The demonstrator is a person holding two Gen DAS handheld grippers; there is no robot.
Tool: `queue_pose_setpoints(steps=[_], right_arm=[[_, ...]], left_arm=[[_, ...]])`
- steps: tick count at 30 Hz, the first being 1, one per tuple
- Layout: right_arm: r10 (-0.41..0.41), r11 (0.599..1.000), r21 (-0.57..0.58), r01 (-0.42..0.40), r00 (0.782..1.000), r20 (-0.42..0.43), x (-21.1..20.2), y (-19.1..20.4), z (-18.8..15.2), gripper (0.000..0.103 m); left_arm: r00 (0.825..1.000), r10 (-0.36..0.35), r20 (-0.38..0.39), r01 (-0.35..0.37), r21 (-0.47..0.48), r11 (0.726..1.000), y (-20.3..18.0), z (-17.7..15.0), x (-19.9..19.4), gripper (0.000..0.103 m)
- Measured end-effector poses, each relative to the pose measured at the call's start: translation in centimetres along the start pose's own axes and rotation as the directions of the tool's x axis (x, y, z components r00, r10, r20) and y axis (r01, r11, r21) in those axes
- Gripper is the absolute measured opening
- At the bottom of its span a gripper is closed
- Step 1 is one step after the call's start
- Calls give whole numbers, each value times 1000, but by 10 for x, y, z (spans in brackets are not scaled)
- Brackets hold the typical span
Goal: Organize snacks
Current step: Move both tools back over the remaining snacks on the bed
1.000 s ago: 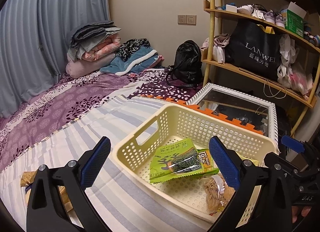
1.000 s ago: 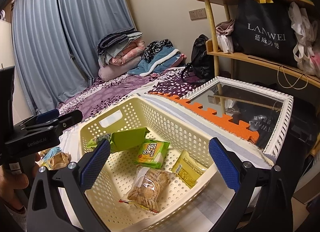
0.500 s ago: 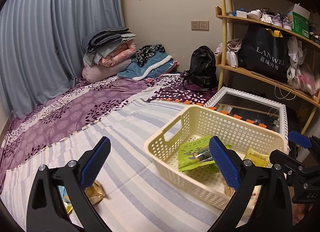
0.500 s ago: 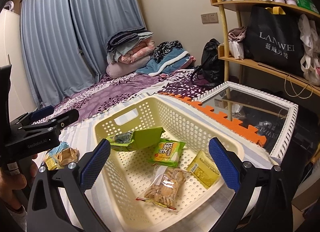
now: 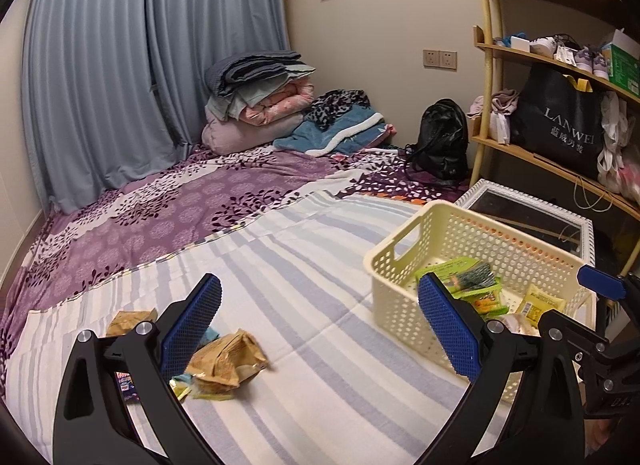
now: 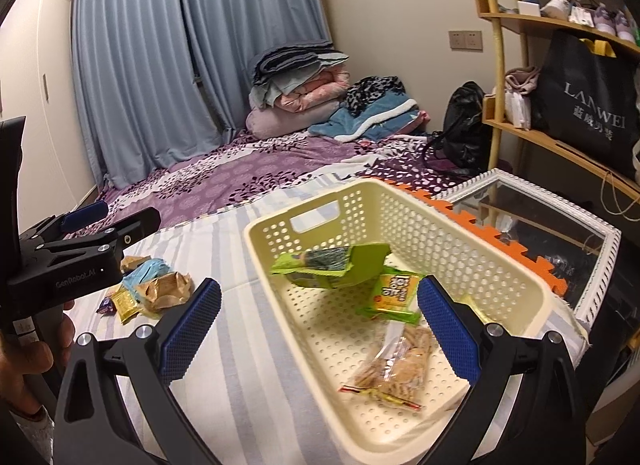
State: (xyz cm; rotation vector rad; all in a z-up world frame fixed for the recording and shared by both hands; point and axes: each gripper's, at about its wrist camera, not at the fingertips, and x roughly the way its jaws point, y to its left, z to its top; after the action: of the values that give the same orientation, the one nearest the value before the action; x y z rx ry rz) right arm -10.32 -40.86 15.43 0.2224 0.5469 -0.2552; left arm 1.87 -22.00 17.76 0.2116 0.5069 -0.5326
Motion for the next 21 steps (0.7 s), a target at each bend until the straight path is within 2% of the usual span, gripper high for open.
queue_pose_setpoints(steps=[11,21], right_arm=[[54,996,-66,-58,997,-59,21,38,-7,98],[82,986,-134,-95,992,-97,41,74,-12,98]], left_arm=[[997,68,-44,-72,-75,995,46,-24,0,100],[986,122,-111,-141,-177,974,104,-52,7,100]])
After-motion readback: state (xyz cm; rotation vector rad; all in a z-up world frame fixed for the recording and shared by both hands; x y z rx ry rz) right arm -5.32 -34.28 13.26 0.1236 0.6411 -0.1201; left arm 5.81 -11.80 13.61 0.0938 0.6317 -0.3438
